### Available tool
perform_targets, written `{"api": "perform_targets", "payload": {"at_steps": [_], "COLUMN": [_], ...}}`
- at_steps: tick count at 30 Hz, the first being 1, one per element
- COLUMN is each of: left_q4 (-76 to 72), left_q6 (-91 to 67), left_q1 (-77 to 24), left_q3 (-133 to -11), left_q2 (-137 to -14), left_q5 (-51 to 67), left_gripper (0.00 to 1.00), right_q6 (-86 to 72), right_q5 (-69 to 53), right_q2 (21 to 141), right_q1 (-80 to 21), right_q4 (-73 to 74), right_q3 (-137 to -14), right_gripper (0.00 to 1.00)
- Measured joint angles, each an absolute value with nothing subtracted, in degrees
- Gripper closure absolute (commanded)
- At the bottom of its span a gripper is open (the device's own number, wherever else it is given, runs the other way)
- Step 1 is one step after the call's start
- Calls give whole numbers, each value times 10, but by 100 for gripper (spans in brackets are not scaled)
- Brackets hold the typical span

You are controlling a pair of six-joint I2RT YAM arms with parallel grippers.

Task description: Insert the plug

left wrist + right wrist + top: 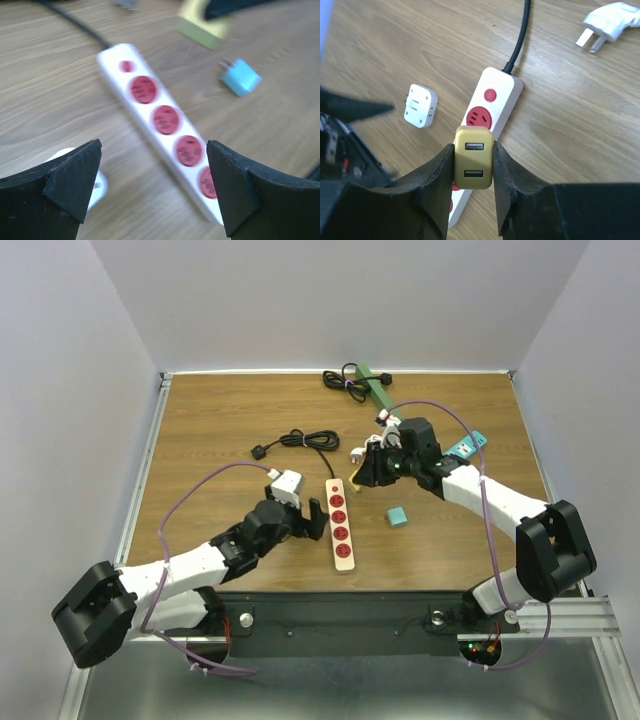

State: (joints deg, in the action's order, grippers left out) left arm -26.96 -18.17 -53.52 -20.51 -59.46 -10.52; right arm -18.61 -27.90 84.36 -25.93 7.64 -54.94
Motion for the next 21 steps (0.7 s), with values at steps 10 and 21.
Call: {"api": "perform_targets", "payload": {"at_steps": [10,21], "left_q4": [-240,-227], "left_q6": [-255,-259], "left_q1": [-368,-309], "left_q3": [-187,-188], "left_q2": [-554,-557], "left_q5": [-92,-44], "left_gripper": [2,2], "right_q6": [-206,-258], "right_q5": [-67,98], "right_q2": [844,886], "right_q1": [-385,-447], "right_q4": [55,50], "right_q3": [-549,-566], "right_gripper": [100,100]}}
